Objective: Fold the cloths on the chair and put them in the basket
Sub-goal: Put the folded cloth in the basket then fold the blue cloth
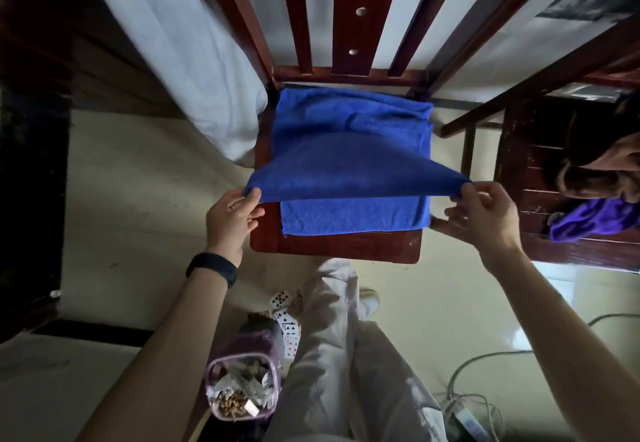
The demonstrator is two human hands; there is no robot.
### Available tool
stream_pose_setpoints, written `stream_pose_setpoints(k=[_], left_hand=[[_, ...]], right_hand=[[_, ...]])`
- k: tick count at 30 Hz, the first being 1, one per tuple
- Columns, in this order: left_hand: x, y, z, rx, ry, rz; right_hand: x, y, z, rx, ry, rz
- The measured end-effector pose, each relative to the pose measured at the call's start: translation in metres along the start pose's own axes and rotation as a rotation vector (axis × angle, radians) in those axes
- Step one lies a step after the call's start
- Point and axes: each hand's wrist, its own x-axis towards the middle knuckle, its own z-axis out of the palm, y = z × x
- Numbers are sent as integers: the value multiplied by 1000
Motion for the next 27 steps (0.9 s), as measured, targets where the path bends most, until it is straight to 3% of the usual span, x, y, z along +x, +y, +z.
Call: stream_pose_setpoints(k=[8,13,17,23,27], left_hand=[[18,-83,38,516,123,-71],[24,-98,55,518,261,-82],[28,-98,57,570,271,-111],[33,-88,53,768,77,-173],[23,-83,41,427,59,-258]], right_hand=[[35,83,35,-343,47,205],[54,109,49,-432,52,229],[56,115,49,-365,103,252],[58,110,47,-110,118,359],[48,96,36,152,137,399]])
